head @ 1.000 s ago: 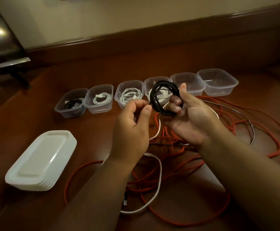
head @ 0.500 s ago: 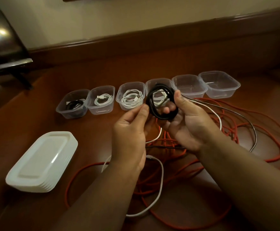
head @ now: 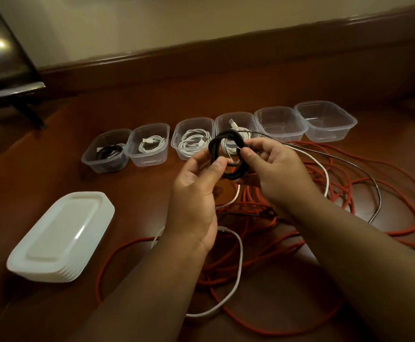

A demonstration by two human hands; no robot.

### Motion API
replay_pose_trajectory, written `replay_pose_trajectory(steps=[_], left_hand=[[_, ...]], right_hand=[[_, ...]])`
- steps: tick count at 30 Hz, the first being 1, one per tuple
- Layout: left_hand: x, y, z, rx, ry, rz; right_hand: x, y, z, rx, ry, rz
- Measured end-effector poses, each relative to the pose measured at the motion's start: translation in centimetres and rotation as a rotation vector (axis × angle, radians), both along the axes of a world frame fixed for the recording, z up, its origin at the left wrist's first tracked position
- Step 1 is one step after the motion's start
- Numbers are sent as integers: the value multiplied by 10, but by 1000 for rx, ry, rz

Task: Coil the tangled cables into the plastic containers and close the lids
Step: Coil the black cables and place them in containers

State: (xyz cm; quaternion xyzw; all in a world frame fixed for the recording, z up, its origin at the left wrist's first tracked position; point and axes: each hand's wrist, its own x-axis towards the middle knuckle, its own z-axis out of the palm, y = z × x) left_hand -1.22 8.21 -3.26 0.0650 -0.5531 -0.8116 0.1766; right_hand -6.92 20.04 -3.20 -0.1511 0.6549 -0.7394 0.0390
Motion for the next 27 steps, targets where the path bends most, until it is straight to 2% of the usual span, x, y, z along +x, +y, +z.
replay_pose_trajectory(steps=[5, 8, 12, 16, 21, 24, 27], left_hand=[[-1, -4, -1, 79, 9, -166], [0, -5, -1, 124, -1, -222], [-2, -6, -4, -19, -30, -270], [-3, -5, -2, -33, -92, -237], [-3, -6, -4, -285, -100, -215], [-3, -8, -2, -433, -102, -181], [-5, -12, -3, -588, -100, -59]], right_hand=[[-5, 1, -1, -34, -70, 30], [-5, 1, -3, 35, -46, 31], [-4, -1, -3, 77, -5, 14], [-4, 0, -4, 141, 42, -23], [-3, 3, 1, 172, 71, -69], [-8, 7, 4, 2, -96, -81], [-10, 7, 5, -181, -264, -13]])
